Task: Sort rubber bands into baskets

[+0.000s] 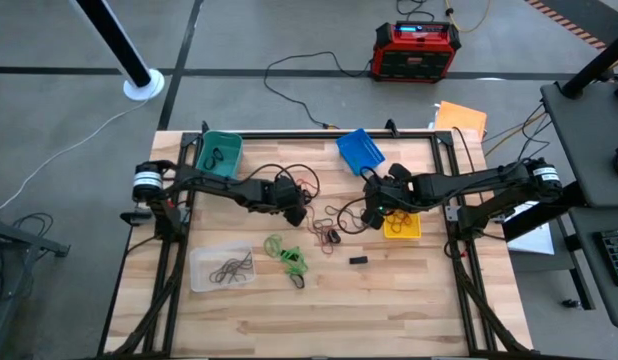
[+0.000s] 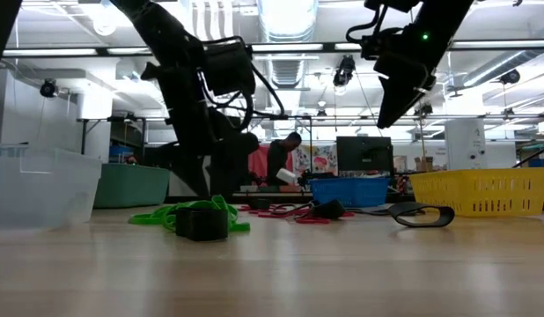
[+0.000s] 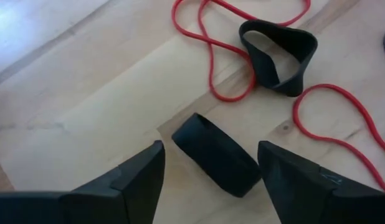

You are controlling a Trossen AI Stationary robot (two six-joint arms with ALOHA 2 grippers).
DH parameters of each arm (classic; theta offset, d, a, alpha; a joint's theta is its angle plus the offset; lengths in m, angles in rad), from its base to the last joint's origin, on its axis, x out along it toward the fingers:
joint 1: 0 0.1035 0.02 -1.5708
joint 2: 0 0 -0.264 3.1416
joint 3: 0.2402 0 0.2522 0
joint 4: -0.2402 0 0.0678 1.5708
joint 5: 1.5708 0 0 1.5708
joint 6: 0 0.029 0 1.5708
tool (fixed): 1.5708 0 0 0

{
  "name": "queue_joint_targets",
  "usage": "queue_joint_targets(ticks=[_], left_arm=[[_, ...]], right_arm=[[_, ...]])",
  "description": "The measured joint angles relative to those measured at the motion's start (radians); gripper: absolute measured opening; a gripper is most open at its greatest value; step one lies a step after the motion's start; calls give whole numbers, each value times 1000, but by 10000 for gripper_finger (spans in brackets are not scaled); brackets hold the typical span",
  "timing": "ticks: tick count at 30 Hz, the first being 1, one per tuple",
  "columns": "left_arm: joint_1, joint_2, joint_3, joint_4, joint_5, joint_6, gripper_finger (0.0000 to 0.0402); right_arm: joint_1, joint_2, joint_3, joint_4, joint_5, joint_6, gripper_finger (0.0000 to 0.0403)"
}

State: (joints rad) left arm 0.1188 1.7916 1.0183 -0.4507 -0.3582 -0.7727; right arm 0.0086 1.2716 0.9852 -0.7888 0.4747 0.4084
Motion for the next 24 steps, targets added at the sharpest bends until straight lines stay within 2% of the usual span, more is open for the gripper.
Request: queue_joint_targets(ticks=[20,24], left_arm=[[-4,3,-31,10,-9,-3,230],[-4,3,-33,9,-3,3,202]], right_arm=[[0,0,0,40,-1,-16,171],[0,0,0,41,-1,-16,171]])
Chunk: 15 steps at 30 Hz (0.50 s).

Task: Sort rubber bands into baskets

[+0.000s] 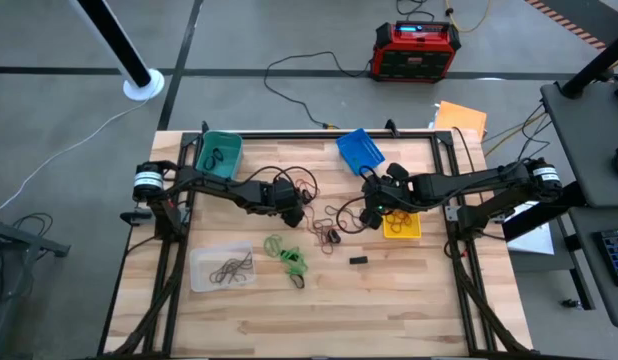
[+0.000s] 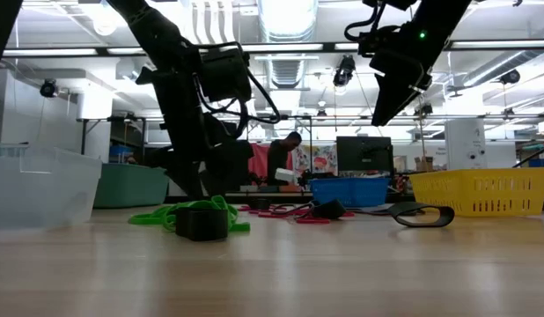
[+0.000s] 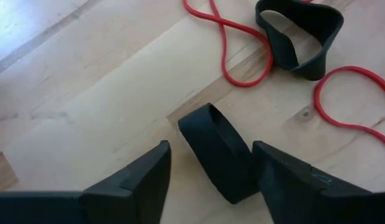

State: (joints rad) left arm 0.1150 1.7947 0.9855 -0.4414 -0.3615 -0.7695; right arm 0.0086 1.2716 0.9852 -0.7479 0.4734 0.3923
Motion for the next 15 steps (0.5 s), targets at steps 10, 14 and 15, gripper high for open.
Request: queue_joint_targets(ticks=[10,14,15], left_arm=[[-2,0,-1,-1,31,38,43],[-2,0,-1,-1,31,63,7],[-2,0,-1,-1,31,75,8]], right_arm=[[0,0,0,6,0,0,171],[0,0,0,6,0,0,171],[0,0,0,6,0,0,171]])
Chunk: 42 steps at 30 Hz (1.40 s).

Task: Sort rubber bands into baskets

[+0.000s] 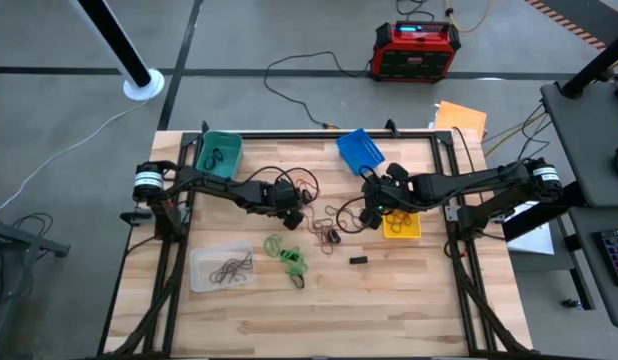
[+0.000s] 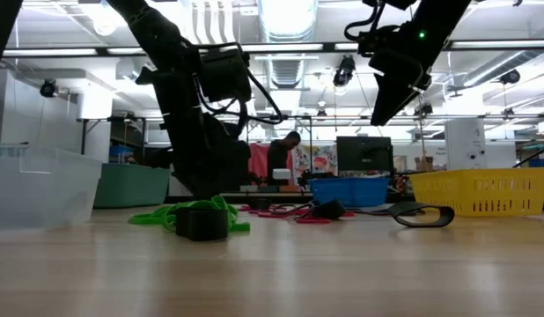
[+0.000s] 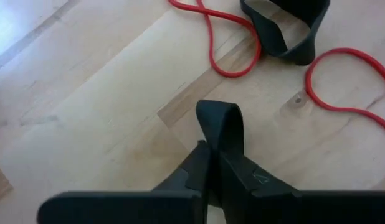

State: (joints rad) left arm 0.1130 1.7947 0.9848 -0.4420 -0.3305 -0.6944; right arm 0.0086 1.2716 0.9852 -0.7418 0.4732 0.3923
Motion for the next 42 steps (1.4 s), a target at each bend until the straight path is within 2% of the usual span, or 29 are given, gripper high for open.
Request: queue_joint_targets(ticks=[6,9,13,18,23,27,31,36,42], left_arm=[[-1,-42,0,-56,8,69,1],[3,-112,0,-106,2,111,0],[31,-243,0,-206,-74,180,0],[153,-412,0,-412,-162,212,0],[362,-512,0,-501,-196,272,0],[531,-519,0,-502,-179,361,0],[635,-487,0,-494,-186,407,0],[678,-452,0,-483,-291,410,8],[677,-430,0,-475,-293,450,51]], right_arm=[[0,0,0,0,0,0,171],[0,0,0,2,0,0,171],[0,0,-2,32,0,-2,171],[0,-1,-8,64,1,-4,171],[0,-1,-28,133,0,-15,171],[0,-1,-43,176,-1,-24,171],[0,-1,-43,179,-1,-19,171],[0,-1,-43,179,-1,-18,171],[0,-1,-43,182,-1,-10,171]])
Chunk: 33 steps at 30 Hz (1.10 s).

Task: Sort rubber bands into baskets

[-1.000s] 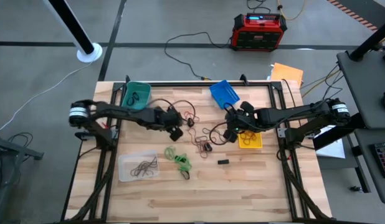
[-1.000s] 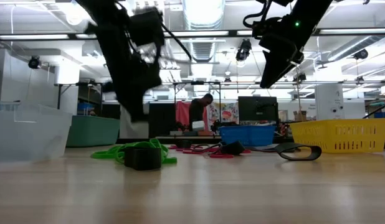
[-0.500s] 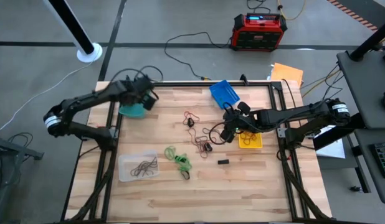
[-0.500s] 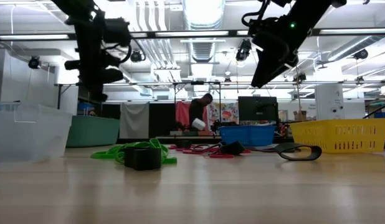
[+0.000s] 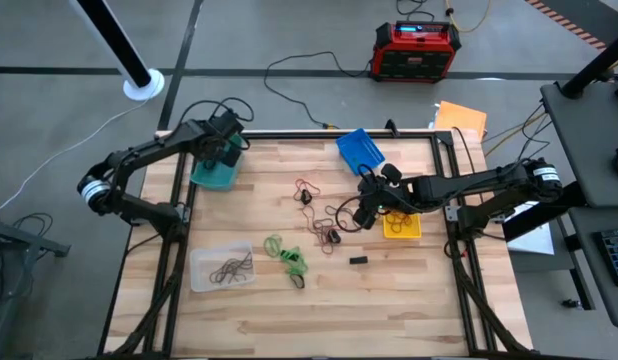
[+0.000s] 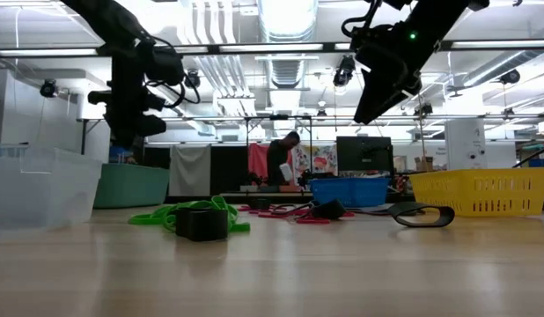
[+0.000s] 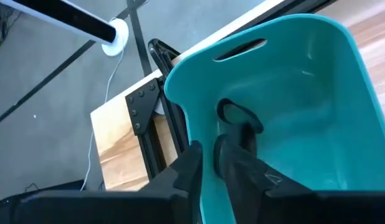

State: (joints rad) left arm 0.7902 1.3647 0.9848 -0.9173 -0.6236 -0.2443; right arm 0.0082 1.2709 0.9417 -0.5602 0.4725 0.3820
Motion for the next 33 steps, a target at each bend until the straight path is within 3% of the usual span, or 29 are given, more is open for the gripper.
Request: queue_joint_targets(ticks=[9,16,19,26,33], left_arm=[[-31,-14,0,9,-18,20,113],[-234,-69,-46,83,1,58,119],[-342,-102,-90,166,118,144,119],[-538,-197,-240,428,632,461,119],[-574,-288,-342,616,665,452,119]], right_arm=[[0,0,0,26,0,13,171],[0,1,0,113,0,1,171],[0,9,0,164,-5,-19,171],[0,77,0,287,-46,-106,171],[0,200,41,326,-123,-210,171]])
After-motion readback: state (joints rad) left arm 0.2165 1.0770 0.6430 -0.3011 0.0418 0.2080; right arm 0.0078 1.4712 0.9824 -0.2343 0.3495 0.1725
